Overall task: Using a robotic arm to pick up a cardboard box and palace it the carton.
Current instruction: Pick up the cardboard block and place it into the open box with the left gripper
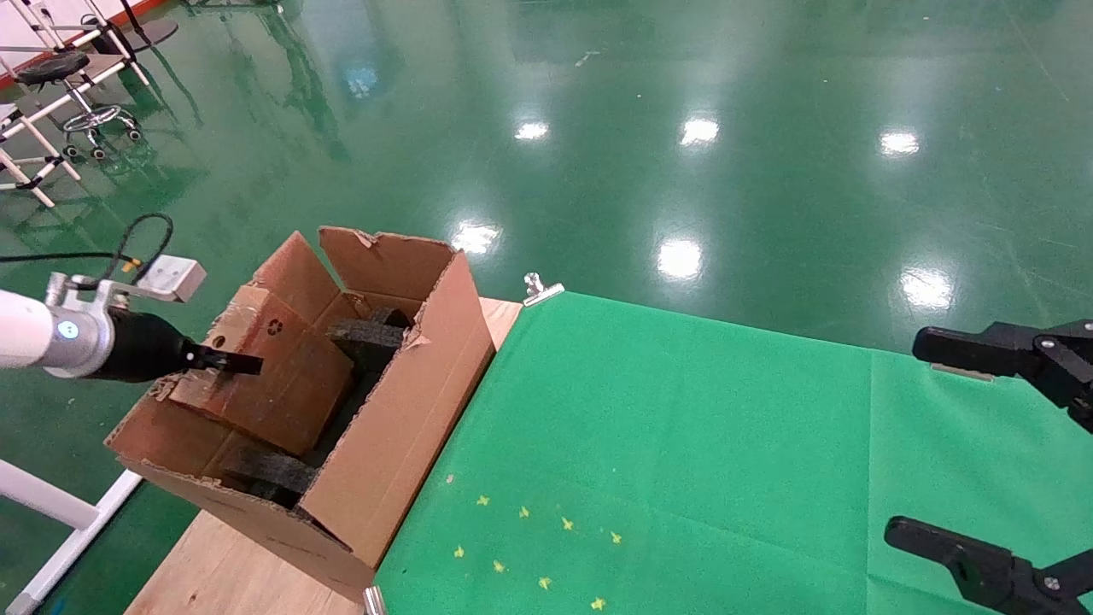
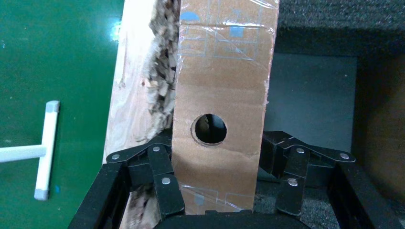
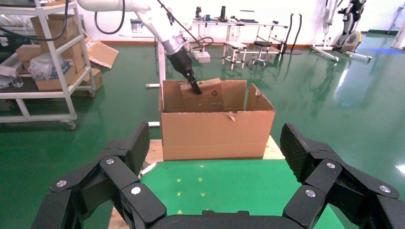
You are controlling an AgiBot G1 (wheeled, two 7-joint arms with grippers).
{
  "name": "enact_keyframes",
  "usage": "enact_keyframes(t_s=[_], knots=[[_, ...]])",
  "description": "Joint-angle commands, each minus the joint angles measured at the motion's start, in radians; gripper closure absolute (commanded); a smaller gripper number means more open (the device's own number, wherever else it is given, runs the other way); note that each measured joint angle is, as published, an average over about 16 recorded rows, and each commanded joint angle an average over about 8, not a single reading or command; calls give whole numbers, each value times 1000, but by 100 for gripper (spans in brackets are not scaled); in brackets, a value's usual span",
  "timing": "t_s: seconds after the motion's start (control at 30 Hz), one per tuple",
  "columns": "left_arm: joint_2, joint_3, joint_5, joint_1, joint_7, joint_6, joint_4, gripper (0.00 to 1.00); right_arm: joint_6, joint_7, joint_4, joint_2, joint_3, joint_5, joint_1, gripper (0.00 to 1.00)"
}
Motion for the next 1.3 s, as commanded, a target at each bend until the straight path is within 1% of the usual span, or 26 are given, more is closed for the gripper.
enact_keyframes(t_s=[0.03,0.57,0.6,0.63,0.83,0.87,0.9,1.3], knots=[[5,-4,-5,17,-4,-10,-1,100,0,0,0,0,0,0,0,0],[64,-24,-34,121,-40,-91,-11,100,0,0,0,0,0,0,0,0],[66,-25,-35,125,-42,-95,-12,98,0,0,0,0,0,0,0,0],[67,-26,-36,128,-44,-98,-12,92,0,0,0,0,0,0,0,0],[74,-27,-37,142,-52,-117,-12,17,0,0,0,0,0,0,0,0],[75,-27,-37,143,-52,-119,-12,7,0,0,0,0,0,0,0,0],[76,-27,-37,144,-52,-121,-12,0,0,0,0,0,0,0,0,0],[70,-27,-37,135,-52,-114,-13,0,0,0,0,0,0,0,0,0]])
